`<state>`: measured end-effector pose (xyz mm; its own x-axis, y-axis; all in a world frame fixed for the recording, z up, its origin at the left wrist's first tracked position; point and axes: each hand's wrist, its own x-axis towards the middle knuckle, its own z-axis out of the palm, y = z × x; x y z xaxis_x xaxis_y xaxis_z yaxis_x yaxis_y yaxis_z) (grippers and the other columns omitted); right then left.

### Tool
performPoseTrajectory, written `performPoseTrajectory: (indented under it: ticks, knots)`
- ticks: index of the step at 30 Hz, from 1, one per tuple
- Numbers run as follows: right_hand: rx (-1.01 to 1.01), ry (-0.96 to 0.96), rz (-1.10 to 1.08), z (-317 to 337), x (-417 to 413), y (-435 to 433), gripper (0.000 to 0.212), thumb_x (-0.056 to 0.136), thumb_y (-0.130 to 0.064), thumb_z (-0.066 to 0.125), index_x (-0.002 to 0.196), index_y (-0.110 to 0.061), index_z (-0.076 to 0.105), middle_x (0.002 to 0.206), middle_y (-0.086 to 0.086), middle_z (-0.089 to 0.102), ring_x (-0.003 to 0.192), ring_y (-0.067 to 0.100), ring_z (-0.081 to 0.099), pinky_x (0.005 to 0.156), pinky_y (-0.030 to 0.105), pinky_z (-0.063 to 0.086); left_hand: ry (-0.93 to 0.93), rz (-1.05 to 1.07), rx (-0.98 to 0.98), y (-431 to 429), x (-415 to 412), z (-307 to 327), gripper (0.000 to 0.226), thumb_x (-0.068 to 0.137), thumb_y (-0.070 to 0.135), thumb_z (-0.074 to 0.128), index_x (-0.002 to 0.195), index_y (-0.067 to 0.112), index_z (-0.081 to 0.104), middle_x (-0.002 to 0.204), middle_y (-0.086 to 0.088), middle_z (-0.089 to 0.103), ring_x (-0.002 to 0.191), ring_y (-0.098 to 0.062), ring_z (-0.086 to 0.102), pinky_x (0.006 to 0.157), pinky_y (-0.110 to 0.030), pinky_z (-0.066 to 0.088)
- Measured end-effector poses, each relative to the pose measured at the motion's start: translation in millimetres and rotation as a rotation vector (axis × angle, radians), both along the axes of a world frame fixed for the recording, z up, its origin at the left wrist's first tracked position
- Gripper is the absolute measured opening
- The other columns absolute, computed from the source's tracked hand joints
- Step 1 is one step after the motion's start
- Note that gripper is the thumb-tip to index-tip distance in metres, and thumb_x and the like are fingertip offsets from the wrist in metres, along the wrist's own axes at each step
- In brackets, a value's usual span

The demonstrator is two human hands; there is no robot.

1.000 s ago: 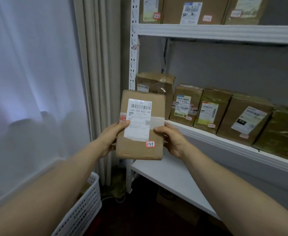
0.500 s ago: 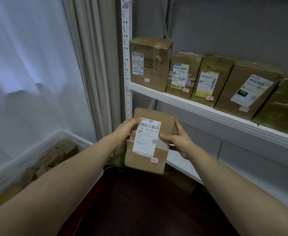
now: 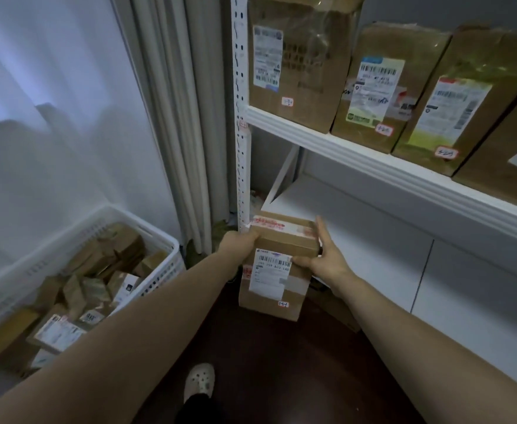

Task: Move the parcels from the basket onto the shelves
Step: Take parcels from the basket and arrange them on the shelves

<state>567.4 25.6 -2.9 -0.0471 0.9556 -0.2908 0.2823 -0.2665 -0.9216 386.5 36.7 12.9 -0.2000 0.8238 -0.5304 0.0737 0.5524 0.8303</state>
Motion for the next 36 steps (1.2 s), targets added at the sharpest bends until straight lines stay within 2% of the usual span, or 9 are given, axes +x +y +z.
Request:
performPoseTrajectory:
  ticks: [2, 5, 9, 11, 15, 18, 22, 34, 36]
  knots:
    - [-0.004, -0.098, 0.017, -18.1, -11.9, 32.3, 0.085, 0.083, -0.004, 0.071, 0.149, -0.033, 0.027, 0.135, 0.000, 0.047, 0.112, 0.019, 0.053, 0.098, 0.033, 0.048, 0.050, -0.060, 0.004, 38.7, -11.5, -22.9, 0.036, 0.093, 0.040, 0.056, 0.108, 0.007, 0.059, 0.088, -0.002, 0.061, 0.078, -0.018, 0.058, 0.061, -0.027, 0.047]
    - [-0.039, -0.165, -0.041, -48.6, -35.9, 79.4, 0.074, 0.083, -0.005, 0.071, 0.145, -0.032, 0.038, 0.136, 0.005, 0.051, 0.116, 0.024, 0.055, 0.102, 0.040, 0.047, 0.150, -0.196, 0.044, 97.8, -33.3, -52.7, 0.025, 0.097, 0.036, 0.049, 0.083, 0.017, 0.058, 0.085, -0.001, 0.060, 0.080, -0.015, 0.058, 0.075, -0.031, 0.049]
    - [-0.039, -0.229, -0.123, -87.6, -59.2, 128.8, 0.073, 0.086, -0.007, 0.068, 0.145, -0.036, 0.036, 0.134, 0.004, 0.054, 0.118, 0.024, 0.055, 0.103, 0.041, 0.045, 0.216, -0.371, 0.120, 161.4, -53.9, -85.0, 0.032, 0.099, 0.029, 0.045, 0.125, 0.016, 0.057, 0.108, -0.001, 0.064, 0.098, -0.017, 0.059, 0.086, -0.031, 0.047]
    - [-0.020, -0.312, -0.150, -100.7, -61.2, 150.0, 0.070, 0.088, -0.009, 0.066, 0.146, -0.034, 0.034, 0.135, 0.004, 0.053, 0.122, 0.023, 0.053, 0.105, 0.036, 0.042, 0.256, -0.481, 0.155, 188.8, -55.7, -99.6, 0.033, 0.097, 0.024, 0.045, 0.130, 0.025, 0.051, 0.114, -0.002, 0.063, 0.105, -0.019, 0.059, 0.095, -0.035, 0.047]
    - [0.017, -0.415, -0.179, -121.0, -55.6, 193.1, 0.069, 0.090, -0.014, 0.064, 0.148, -0.033, 0.030, 0.130, 0.007, 0.055, 0.120, 0.025, 0.053, 0.099, 0.028, 0.040, 0.466, -0.768, 0.308, 228.1, -51.8, -116.6, 0.063, 0.095, 0.012, 0.048, 0.149, 0.034, 0.024, 0.129, -0.001, 0.043, 0.111, -0.016, 0.049, 0.093, -0.025, 0.041]
    - [0.043, -0.455, -0.179, -140.8, -52.4, 229.5, 0.069, 0.092, -0.017, 0.062, 0.149, -0.035, 0.027, 0.129, 0.007, 0.053, 0.118, 0.025, 0.053, 0.097, 0.027, 0.039, 0.620, -0.873, 0.395, 258.4, -53.2, -135.2, 0.067, 0.096, 0.011, 0.046, 0.151, 0.032, 0.014, 0.147, -0.005, 0.027, 0.125, -0.021, 0.041, 0.103, -0.029, 0.038]
    - [0.083, -0.491, -0.168, -178.8, -54.8, 272.0, 0.068, 0.094, -0.020, 0.060, 0.149, -0.039, 0.025, 0.135, 0.008, 0.048, 0.121, 0.026, 0.050, 0.102, 0.031, 0.040, 0.709, -0.887, 0.425, 293.9, -53.7, -161.6, 0.066, 0.096, 0.009, 0.045, 0.152, 0.023, 0.014, 0.153, -0.013, 0.016, 0.134, -0.028, 0.033, 0.109, -0.028, 0.032]
    - [0.110, -0.519, -0.140, -250.6, -64.5, 308.9, 0.067, 0.097, -0.020, 0.053, 0.151, -0.037, 0.017, 0.139, 0.009, 0.042, 0.120, 0.024, 0.048, 0.099, 0.028, 0.038, 0.856, -0.937, 0.454, 330.1, -51.1, -238.0, 0.068, 0.098, 0.014, 0.046, 0.153, 0.015, 0.006, 0.155, -0.018, 0.004, 0.135, -0.032, 0.032, 0.112, -0.031, 0.032]
    - [0.101, -0.495, -0.149, -258.5, -65.5, 310.8, 0.067, 0.098, -0.019, 0.052, 0.151, -0.038, 0.017, 0.138, 0.007, 0.042, 0.112, 0.016, 0.049, 0.092, 0.019, 0.037, 0.891, -0.958, 0.437, 333.5, -52.1, -245.6, 0.069, 0.098, 0.014, 0.045, 0.153, 0.015, 0.004, 0.156, -0.017, -0.001, 0.134, -0.031, 0.034, 0.110, -0.032, 0.034]
